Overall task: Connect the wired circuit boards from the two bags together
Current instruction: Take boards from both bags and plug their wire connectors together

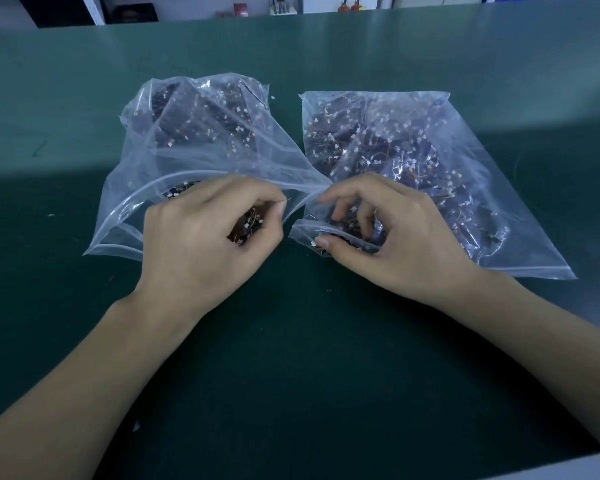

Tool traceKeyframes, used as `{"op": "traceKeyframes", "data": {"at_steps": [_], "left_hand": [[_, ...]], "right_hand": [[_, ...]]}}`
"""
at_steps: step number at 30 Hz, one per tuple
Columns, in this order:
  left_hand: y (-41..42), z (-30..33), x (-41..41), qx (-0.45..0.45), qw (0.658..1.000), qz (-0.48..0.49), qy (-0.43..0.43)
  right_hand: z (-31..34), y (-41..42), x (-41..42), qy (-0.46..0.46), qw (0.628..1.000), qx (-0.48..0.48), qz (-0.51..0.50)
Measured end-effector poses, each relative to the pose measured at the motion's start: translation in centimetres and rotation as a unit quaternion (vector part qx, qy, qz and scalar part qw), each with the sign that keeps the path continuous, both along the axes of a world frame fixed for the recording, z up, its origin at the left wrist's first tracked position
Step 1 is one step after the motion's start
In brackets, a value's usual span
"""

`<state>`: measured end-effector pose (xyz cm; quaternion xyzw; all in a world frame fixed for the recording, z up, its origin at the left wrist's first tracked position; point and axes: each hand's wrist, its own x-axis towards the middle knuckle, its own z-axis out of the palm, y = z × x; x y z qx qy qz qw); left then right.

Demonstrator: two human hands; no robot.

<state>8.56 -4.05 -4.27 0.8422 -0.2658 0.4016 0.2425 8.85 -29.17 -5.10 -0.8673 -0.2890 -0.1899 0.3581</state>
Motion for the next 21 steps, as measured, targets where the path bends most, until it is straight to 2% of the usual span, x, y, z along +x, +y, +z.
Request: {"op": "traceKeyframes", "data": {"at_steps": [8, 21], "left_hand": [[-1.4, -0.5, -1.3, -0.032, 0.988, -0.143, 0.038], [-1.4, -0.6, -1.5, -0.049, 0.982, -0.16, 0.089]], "right_hand": [[-0.3, 0.0, 0.3, -0.044, 0.997, -0.007, 0.057], [0.0, -0.1, 0.3, -0.064, 0.996, 0.011, 0.06]]}}
